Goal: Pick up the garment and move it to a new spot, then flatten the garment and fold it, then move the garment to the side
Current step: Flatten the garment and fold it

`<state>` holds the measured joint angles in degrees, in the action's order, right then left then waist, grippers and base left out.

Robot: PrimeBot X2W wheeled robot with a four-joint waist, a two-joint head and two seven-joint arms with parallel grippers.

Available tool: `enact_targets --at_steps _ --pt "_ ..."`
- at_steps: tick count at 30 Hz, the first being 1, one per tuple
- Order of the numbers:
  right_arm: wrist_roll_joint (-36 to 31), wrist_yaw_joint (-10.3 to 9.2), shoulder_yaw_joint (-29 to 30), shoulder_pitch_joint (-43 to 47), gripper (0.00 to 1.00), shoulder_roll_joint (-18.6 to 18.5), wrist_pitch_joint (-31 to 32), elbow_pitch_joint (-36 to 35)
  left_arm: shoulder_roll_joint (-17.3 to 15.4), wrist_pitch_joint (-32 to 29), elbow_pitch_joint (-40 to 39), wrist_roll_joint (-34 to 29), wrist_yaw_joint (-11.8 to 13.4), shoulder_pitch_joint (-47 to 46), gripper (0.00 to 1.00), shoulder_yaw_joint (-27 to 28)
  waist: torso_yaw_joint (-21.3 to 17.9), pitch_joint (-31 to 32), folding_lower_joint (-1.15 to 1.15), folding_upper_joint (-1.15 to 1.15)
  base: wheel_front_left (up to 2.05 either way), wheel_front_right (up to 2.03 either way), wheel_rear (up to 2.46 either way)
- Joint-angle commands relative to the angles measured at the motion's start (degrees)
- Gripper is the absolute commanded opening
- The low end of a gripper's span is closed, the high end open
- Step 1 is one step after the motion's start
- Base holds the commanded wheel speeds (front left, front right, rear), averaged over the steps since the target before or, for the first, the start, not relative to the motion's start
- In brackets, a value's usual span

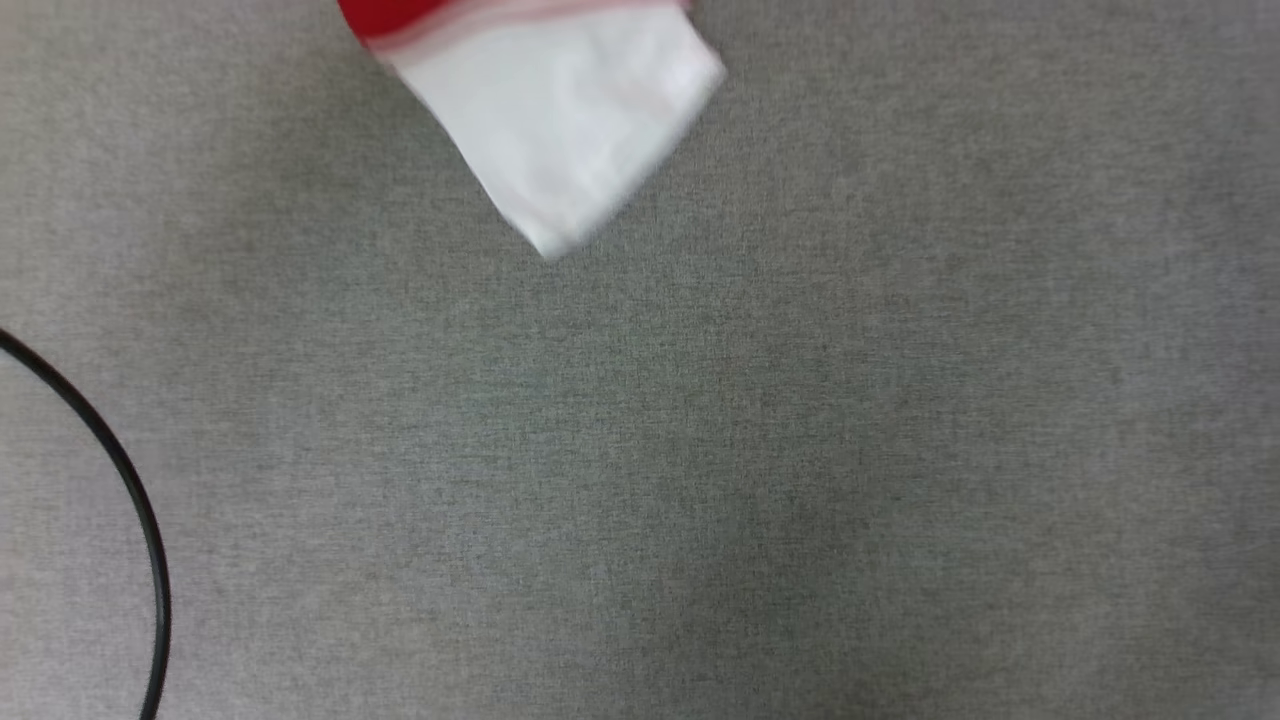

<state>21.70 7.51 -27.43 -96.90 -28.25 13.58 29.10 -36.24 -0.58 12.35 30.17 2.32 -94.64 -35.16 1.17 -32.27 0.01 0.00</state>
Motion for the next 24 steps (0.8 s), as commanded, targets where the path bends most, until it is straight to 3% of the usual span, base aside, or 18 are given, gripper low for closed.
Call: enact_targets --at_steps 1,7,13,24 --pt "-0.5 -0.04 -0.1 -1.4 0.0 0.5 -0.2 0.5 0.4 0.2 0.6 -0.1 -0.4 -1.6 0.0 0.2 0.1 -1.4 -0.01 0.0 0.0 0.0 0.0" --pt "-3.4 -0.04 -1.6 -10.6 0.0 1.2 -2.0 5.0 3.4 1.3 8.7 -2.2 -3.6 -15.0 0.0 0.4 0.2 -4.2 -0.01 0.0 0.0 0.0 0.0" --pt "-4.8 -0.04 -3.5 -14.6 0.0 2.5 -5.6 9.5 5.2 2.9 14.6 -3.7 -5.7 -21.5 0.0 -0.9 0.0 -5.8 -0.01 0.0 0.0 0.0 0.0" --pt "-0.3 -0.04 -9.6 -6.3 0.0 3.9 -10.7 16.5 5.5 7.9 23.1 -0.3 -7.2 -10.9 0.0 -2.3 -0.6 -4.2 -0.01 0.0 0.0 0.0 0.0"
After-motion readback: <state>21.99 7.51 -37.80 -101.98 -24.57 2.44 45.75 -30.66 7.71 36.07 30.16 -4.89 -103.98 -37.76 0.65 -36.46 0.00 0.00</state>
